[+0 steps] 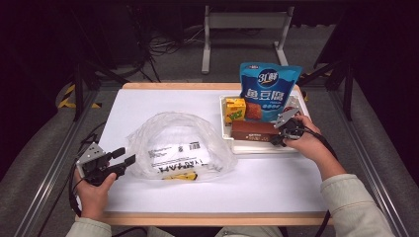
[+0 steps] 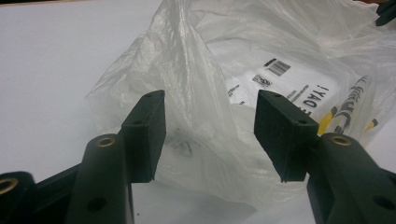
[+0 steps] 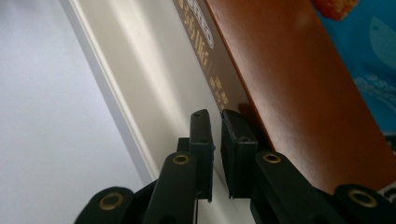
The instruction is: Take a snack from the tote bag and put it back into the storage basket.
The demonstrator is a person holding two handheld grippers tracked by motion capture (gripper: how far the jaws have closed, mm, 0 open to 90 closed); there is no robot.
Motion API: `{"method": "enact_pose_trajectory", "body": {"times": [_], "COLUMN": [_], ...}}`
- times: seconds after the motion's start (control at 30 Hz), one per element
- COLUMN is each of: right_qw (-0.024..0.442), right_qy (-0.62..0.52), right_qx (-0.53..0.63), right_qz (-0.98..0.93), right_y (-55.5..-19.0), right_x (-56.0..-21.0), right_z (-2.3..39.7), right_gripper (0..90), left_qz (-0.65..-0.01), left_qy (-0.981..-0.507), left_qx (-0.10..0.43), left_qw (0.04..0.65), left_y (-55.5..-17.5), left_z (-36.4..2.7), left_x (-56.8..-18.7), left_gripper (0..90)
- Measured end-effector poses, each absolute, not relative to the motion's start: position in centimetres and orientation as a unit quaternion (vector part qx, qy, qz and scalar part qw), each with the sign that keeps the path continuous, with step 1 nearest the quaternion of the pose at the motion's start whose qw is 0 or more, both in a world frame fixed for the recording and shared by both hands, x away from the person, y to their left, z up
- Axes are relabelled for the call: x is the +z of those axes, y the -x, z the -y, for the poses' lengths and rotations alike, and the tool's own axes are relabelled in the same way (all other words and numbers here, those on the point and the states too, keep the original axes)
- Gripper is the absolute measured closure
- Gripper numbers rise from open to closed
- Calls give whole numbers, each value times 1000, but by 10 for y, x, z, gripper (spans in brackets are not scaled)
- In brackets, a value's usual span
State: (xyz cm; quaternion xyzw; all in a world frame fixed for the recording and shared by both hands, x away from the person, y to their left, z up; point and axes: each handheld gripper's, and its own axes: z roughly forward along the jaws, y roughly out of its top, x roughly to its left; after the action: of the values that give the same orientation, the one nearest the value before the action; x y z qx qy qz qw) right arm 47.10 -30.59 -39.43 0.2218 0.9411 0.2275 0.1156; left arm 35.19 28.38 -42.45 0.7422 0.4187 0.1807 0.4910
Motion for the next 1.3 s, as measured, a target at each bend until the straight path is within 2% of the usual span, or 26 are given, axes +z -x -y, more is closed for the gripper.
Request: {"method": "enact_pose_trajectory", "body": {"times": [0.4, 0.6, 0.73, 0.8, 0.9, 0.93, 0.97, 1.1, 1.3], "right_qw": [117, 118, 130, 140, 157, 157, 168, 182, 199], "right_qy": [-236, -222, -224, -238, -263, -263, -275, -285, -301], "right_qx": [214, 253, 293, 324, 360, 360, 380, 408, 430], "right_qz": [-941, -934, -920, -905, -881, -881, -867, -848, -827], "right_y": [-473, -462, -447, -438, -428, -428, -420, -404, -374], "right_x": [-397, -388, -378, -374, -373, -373, -373, -372, -379], "right_z": [312, 308, 307, 309, 313, 313, 315, 317, 328], "right_gripper": [841, 805, 707, 601, 375, 375, 304, 235, 197], "left_qz": [-420, -418, -414, -412, -409, -409, -409, -407, -406], "left_qy": [-742, -744, -744, -745, -749, -749, -747, -748, -752], "left_qx": [180, 181, 183, 184, 183, 183, 184, 183, 182], "left_qw": [490, 490, 491, 491, 488, 488, 491, 491, 486], "left_y": [-352, -352, -349, -347, -343, -343, -341, -336, -330], "left_z": [-283, -283, -283, -283, -281, -281, -281, -282, -285], "left_x": [-424, -424, -423, -422, -422, -422, -421, -422, -424], "left_gripper": [441, 442, 440, 439, 437, 436, 435, 434, 429]}}
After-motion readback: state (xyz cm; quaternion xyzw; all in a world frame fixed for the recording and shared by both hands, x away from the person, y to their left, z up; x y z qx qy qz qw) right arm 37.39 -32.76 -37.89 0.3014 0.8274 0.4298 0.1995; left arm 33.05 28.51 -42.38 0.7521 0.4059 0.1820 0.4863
